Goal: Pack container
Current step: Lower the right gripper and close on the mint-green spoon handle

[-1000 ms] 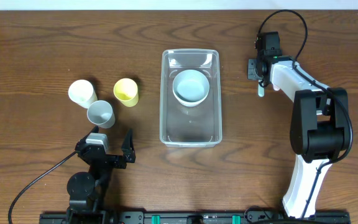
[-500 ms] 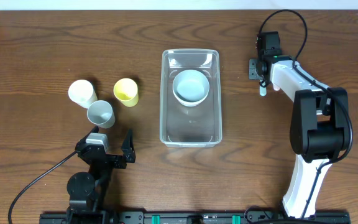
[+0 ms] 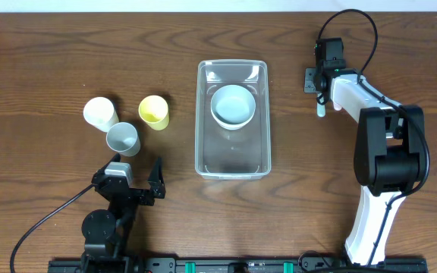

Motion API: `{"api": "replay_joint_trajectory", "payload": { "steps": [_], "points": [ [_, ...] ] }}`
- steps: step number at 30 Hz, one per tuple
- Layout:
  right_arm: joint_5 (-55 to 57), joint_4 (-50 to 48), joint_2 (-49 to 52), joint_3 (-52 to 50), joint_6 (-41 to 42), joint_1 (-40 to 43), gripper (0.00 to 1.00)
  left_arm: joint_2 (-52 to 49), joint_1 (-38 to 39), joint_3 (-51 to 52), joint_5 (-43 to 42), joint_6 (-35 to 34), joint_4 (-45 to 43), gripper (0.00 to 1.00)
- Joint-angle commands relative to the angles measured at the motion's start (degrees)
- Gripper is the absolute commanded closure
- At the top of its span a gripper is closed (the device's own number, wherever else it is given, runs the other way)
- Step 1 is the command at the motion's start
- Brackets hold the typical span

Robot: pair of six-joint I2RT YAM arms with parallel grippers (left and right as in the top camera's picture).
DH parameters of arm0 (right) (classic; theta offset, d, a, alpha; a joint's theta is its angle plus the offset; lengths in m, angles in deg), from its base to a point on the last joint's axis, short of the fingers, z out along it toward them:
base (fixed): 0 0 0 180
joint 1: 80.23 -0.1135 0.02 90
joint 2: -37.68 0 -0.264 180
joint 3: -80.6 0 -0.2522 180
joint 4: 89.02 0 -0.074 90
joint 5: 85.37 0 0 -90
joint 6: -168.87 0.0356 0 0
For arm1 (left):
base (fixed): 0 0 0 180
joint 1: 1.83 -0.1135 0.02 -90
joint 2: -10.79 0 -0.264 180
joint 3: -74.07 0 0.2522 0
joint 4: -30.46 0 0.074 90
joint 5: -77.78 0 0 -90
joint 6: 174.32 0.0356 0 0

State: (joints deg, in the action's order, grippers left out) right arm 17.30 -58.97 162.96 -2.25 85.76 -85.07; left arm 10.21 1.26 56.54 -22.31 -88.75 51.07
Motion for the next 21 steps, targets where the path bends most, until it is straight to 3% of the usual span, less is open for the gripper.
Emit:
{"api": "replay_joint_trajectory", "payload": {
  "steps": [1,5,11,21],
  "points": [
    [0.4,-0.5,1.4,-0.7,0.3,0.4,0.55,0.3,-0.1,1.6,0.3,0.8,0.5,0.02],
    [0.4,-0.4,1.4,-0.7,0.3,0.4,0.61,0.3,-0.1,1.6,0.3,0.7,0.5,0.02],
    [0.2,-0.3,1.4,-0.7,1.2,0.4,0.78,0.3,-0.1,1.6,0.3,0.8,0.5,0.02],
    [-0.7,0.2,1.4,-0.7,1.2,0.4,0.86,0.3,-0.1,1.6,0.3,0.8,0.5,0.02]
  ]
}}
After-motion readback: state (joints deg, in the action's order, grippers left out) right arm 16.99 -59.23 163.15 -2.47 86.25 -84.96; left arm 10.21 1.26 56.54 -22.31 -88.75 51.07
